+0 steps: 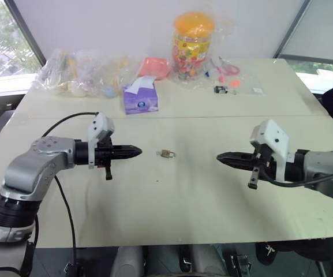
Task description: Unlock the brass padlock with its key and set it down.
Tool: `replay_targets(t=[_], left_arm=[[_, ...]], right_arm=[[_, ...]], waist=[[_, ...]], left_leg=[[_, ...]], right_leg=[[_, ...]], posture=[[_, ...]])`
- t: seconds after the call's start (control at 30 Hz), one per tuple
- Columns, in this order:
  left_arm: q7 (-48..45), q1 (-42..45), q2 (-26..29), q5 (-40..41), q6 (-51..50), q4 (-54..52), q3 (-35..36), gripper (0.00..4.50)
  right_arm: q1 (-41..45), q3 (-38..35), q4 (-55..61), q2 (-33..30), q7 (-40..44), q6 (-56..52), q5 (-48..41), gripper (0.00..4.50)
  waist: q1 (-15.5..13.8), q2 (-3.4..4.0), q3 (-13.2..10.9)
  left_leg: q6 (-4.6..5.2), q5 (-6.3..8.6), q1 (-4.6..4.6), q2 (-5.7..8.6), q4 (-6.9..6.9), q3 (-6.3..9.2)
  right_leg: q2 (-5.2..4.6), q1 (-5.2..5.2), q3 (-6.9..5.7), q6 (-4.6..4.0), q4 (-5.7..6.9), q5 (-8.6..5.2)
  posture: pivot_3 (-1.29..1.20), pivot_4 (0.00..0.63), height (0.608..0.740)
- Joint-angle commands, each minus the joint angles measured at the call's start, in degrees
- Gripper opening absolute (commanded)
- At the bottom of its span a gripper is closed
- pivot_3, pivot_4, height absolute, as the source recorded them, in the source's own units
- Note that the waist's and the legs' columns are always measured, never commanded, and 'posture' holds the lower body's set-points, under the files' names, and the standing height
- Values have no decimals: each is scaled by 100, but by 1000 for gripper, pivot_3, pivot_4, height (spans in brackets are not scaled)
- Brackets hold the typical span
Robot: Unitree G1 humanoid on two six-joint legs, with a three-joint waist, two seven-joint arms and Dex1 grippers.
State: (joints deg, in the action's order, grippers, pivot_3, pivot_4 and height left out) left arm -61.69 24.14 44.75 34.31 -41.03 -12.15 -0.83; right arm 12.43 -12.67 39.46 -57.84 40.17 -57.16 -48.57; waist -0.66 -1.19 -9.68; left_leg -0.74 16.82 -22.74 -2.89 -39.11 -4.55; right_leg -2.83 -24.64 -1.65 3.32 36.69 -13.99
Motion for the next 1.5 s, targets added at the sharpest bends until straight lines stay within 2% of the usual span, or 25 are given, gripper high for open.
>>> replay_targets(t=[0.03, 0.53, 1.07, 1.17, 1.4, 1.5], left_arm=[[3, 21, 54, 3, 88, -174, 128, 32], [-125, 49, 212, -37, 122, -175, 85, 32], [-72, 42, 342, -65, 156, -111, 230, 32], [-55, 16, 339, -61, 160, -124, 245, 0], [-62, -25, 356, -97, 194, -125, 258, 0], [-90, -33, 378, -166, 263, -91, 244, 0]], right_arm=[[103, -49, 53, -97, 33, 14, -23, 0], [264, 209, 67, -165, 190, 196, 186, 0], [1185, 1357, -670, 96, 574, 728, 1091, 0], [1414, 1713, -934, 180, 676, 864, 1411, 867], [2318, 2683, -1829, 893, 932, 1029, 2088, 4384], [2628, 2968, -2189, 1169, 1024, 1032, 2329, 4384]], waist=[[0, 0, 0], [1, 0, 0], [7, 0, 0], [7, 0, 0], [37, 0, 0], [41, 0, 0]], left_leg=[[0, 0, 0, 0, 0, 0], [2, 1, -20, 1, 0, 0], [2, 0, -56, 7, -3, -3], [2, 0, -57, 7, -3, -4], [2, 0, -56, 8, -5, -6], [2, 0, -56, 8, -8, -6]], right_leg=[[0, 0, 0, 0, 0, 0], [0, -17, -1, 0, -2, 0], [6, -55, -1, 3, 2, 3], [5, -57, -1, 3, 2, 3], [9, -59, 0, 10, 10, 8], [9, -64, 0, 12, 23, 9]], posture=[[0, 150, 740], [0, 150, 740], [0, 150, 740], [0, 150, 740], [0, 150, 740], [0, 150, 740]])
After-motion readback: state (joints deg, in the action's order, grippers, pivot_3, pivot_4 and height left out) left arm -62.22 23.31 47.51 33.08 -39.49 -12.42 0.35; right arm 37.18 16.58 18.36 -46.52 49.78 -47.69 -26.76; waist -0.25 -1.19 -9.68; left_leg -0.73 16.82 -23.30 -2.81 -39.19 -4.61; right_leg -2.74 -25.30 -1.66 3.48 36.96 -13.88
